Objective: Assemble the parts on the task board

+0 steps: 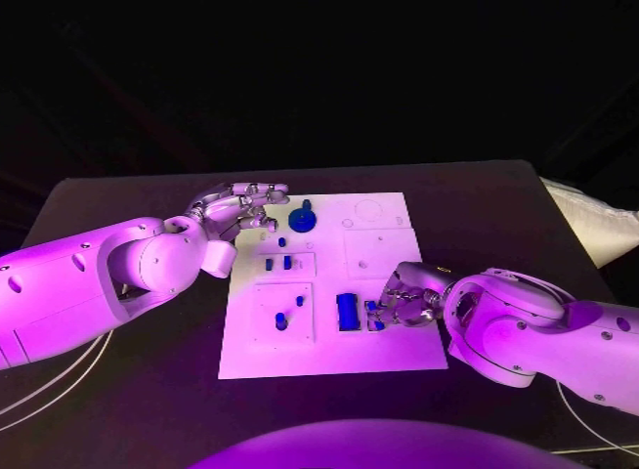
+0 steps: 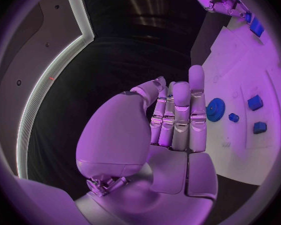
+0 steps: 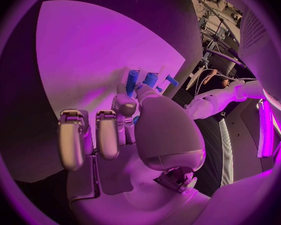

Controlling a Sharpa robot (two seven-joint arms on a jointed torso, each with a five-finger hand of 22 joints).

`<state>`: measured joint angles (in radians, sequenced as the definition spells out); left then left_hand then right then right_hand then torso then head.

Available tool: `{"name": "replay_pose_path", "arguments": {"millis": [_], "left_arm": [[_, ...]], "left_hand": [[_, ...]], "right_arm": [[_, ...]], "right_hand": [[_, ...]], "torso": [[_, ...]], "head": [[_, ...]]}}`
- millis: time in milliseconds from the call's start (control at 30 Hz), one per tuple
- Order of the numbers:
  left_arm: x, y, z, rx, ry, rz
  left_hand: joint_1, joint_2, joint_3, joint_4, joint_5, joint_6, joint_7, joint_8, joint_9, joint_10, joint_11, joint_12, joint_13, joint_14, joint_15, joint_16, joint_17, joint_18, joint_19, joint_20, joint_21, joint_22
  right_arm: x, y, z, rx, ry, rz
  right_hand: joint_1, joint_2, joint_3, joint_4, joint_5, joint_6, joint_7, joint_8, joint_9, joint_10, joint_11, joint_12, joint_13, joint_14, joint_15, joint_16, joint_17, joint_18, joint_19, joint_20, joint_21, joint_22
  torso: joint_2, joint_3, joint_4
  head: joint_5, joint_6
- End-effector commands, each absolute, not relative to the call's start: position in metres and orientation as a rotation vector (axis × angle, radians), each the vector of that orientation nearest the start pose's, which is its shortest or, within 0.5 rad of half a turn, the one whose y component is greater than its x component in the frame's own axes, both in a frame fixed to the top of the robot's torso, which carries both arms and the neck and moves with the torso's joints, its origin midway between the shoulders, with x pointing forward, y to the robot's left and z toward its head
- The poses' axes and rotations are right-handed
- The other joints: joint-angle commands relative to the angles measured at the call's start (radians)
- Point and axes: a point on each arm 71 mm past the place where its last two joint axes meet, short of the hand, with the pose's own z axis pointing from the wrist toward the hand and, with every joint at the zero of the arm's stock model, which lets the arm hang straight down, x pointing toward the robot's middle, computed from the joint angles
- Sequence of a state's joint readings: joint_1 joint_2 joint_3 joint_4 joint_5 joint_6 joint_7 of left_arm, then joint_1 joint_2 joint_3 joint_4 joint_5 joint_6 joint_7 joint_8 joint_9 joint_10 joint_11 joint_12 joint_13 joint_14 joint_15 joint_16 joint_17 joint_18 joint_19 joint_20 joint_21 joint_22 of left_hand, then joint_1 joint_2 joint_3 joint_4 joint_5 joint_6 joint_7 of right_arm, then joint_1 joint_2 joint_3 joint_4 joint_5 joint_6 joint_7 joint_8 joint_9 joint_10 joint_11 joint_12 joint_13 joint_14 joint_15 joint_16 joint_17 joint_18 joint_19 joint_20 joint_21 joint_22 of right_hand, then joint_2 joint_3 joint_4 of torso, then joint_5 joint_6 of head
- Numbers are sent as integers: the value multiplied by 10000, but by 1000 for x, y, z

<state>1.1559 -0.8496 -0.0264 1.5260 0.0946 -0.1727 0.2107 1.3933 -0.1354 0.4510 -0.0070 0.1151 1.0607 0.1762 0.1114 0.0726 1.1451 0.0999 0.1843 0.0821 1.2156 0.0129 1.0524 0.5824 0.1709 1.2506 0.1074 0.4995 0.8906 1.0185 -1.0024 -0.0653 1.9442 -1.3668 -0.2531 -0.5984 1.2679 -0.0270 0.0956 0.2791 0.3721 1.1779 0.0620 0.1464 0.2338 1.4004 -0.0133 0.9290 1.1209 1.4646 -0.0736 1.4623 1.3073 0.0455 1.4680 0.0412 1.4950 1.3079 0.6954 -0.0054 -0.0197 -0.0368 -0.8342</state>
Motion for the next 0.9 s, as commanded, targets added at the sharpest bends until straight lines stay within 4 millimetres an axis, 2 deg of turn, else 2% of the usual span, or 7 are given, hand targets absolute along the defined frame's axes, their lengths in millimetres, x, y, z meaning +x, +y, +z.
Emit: {"name": "replay_pose_path", "arguments": {"millis": [33,333,400,567,633,733,900], "left_arm": [[477,201,-206,-13138,16506,-16145],[477,201,-206,-13140,16518,-16144],[477,201,-206,-13140,16523,-16145],[477,201,-206,-13144,16531,-16141],[477,201,-206,-13146,16535,-16139],[477,201,-206,-13148,16549,-16142],[477,201,-206,-13149,16560,-16143]], "left_hand": [[-4,108,3,-36,-28,-70,-6,61,-10,-68,6,47,-12,-67,6,-30,-10,109,-24,25,-40,-10],[-1,113,-3,-49,-28,-74,0,66,-11,-79,11,61,-14,-76,7,-32,-30,109,-22,25,-46,-13],[-1,113,-3,-49,-28,-74,0,66,-11,-79,11,61,-14,-76,7,-32,-30,109,-22,25,-46,-13],[-1,113,-3,-49,-28,-74,0,66,-11,-79,11,61,-14,-76,7,-32,-30,109,-22,25,-46,-13],[-1,113,-3,-49,-28,-74,0,66,-11,-79,11,61,-14,-76,7,-32,-30,109,-22,25,-46,-13],[-1,113,-3,-49,-28,-74,0,66,-11,-79,11,61,-14,-76,7,-32,-30,109,-22,25,-46,-13],[-1,113,-3,-49,-28,-74,0,66,-11,-79,11,61,-14,-76,7,-32,-30,109,-22,25,-46,-13]], "right_arm": [[361,-182,-246,1074,21192,4913],[361,-179,-245,962,21050,4954],[361,-179,-245,931,21006,4942],[361,-180,-245,870,20933,4904],[361,-180,-244,843,20910,4891],[361,-181,-244,818,20877,4873],[360,-184,-243,809,20826,4840]], "right_hand": [[-113,6,-49,57,63,87,-10,31,19,80,-24,70,42,785,-56,41,1213,-169,403,-83,48,1548],[-595,21,-469,109,-59,146,-24,43,88,125,-34,112,135,782,-66,36,1214,-169,401,-98,44,1546],[-777,31,-644,112,-264,153,-27,40,107,132,-35,113,158,781,-66,36,1216,-169,402,-98,43,1547],[-1223,121,-1232,99,-1471,159,-47,26,179,145,-45,92,225,780,-78,28,1215,-167,399,-104,37,1545],[-1315,154,-1433,104,-1798,158,-50,23,207,149,-43,87,252,780,-79,27,1217,-168,401,-105,38,1549],[-1368,146,-1626,107,-2028,159,-50,21,234,148,-45,69,267,779,-77,22,1213,-167,401,-107,36,1549],[-1327,135,-1697,84,-2072,156,-51,19,247,154,-47,81,288,779,-77,20,1213,-167,401,-106,36,1550]], "torso": [[-4,-2,-4],[0,-3,5],[-2,-7,2],[-5,-3,-7],[-6,-3,-9],[-11,-2,-9],[-9,1,-6]], "head": [[-9,1],[-40,14],[-39,14],[-30,6],[-34,12],[-38,7],[-54,22]]}}
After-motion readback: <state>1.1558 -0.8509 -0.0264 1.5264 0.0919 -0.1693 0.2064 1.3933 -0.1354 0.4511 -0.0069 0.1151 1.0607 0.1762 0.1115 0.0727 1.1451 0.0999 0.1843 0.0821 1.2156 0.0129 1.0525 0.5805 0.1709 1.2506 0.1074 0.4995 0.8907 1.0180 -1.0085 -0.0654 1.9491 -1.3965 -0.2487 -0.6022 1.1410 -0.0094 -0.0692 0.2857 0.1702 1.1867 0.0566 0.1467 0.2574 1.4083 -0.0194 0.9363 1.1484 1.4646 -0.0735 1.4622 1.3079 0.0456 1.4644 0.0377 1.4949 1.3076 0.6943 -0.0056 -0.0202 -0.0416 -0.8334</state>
